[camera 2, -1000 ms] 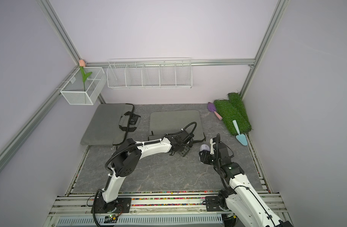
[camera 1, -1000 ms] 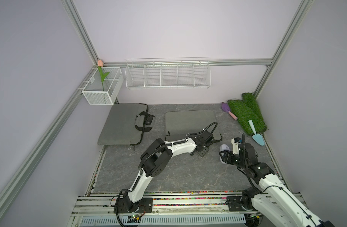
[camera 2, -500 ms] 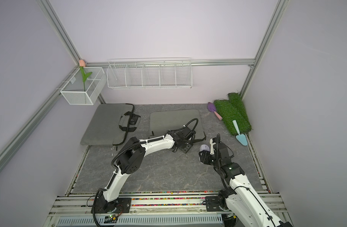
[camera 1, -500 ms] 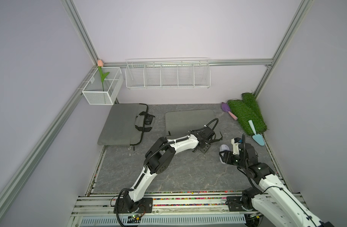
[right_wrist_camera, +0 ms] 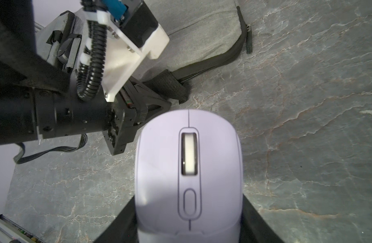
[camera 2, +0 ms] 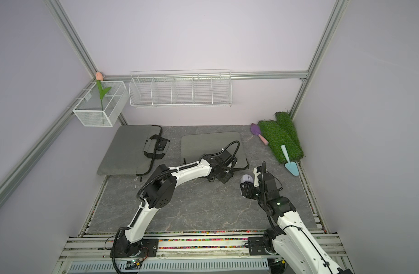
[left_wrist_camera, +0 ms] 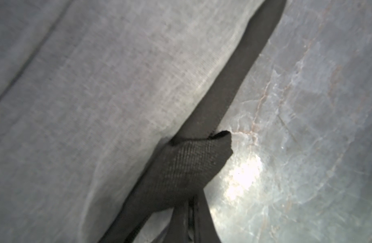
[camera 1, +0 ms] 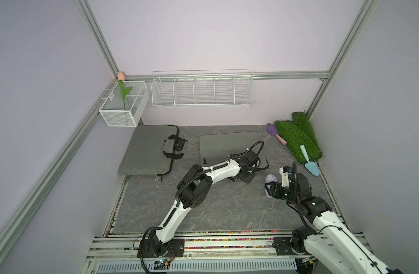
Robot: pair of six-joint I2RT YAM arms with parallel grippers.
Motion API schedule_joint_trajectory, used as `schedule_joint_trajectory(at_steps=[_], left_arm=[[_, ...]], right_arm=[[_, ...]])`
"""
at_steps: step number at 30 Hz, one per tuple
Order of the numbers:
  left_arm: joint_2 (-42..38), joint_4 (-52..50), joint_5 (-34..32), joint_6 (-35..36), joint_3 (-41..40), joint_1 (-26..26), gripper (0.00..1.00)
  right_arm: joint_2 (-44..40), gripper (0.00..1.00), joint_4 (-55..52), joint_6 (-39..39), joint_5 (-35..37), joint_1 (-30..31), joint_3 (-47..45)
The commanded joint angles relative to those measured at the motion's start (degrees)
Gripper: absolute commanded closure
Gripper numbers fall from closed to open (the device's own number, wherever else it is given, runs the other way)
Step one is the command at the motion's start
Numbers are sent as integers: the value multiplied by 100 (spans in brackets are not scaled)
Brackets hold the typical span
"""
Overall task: Put the mouse into the laptop bag
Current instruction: Open the zippered laptop bag at the center of the board.
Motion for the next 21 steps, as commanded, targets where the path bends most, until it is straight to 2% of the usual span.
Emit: schedule_joint_trajectory(at_steps=[1, 7, 13, 21], left_arm=[[-19, -607, 517, -218, 567, 14, 100], [-438, -1149, 1277, -726, 1929, 103, 100], [-373, -1307, 1470, -1323, 2932, 121, 100], [-154, -1010, 2421, -1970, 3728, 261, 100]], right_arm=[[-183, 53, -48, -88, 13, -30, -69], [-384, 53, 63, -39, -69, -31, -194], [-398, 53, 366, 40, -99, -36, -401], [79, 56, 1598, 576, -501, -34, -627]])
